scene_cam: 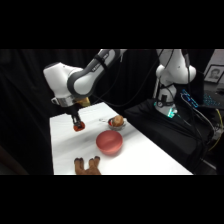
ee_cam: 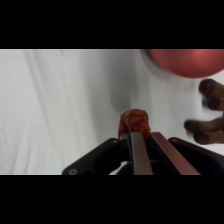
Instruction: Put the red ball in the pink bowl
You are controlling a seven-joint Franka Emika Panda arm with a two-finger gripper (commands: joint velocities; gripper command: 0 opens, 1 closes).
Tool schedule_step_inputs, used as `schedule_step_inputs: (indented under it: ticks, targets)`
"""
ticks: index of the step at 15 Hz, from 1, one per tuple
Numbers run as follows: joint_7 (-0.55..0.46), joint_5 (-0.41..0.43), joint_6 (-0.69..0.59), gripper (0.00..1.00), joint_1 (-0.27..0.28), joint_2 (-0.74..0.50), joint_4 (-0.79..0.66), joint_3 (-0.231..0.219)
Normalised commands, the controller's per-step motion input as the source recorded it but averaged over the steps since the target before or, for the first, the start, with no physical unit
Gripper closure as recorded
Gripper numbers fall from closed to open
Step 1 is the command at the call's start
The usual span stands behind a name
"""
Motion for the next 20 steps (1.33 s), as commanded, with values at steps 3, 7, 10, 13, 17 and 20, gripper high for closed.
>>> schedule_step_inputs:
  ticks: [3,7,10,13,17,20]
  targets:
    - [-0.04,-0.077,-0.07,0.95,0.091,-0.54,-0.51,0.052]
    - [-0.02,-0.074,0.06,0.95,0.117,-0.60,-0.69,0.076]
    - [0.07,-0.117,0.17,0.95,0.142,-0.60,-0.76,0.067]
    - [0.12,-0.106,0.22,0.95,0.113,-0.53,-0.69,0.065]
    - [0.14,-0.132,0.44,0.96,0.080,-0.39,-0.60,0.052]
    - [0.21,-0.193,0.57,0.96,0.057,-0.17,-0.45,0.012]
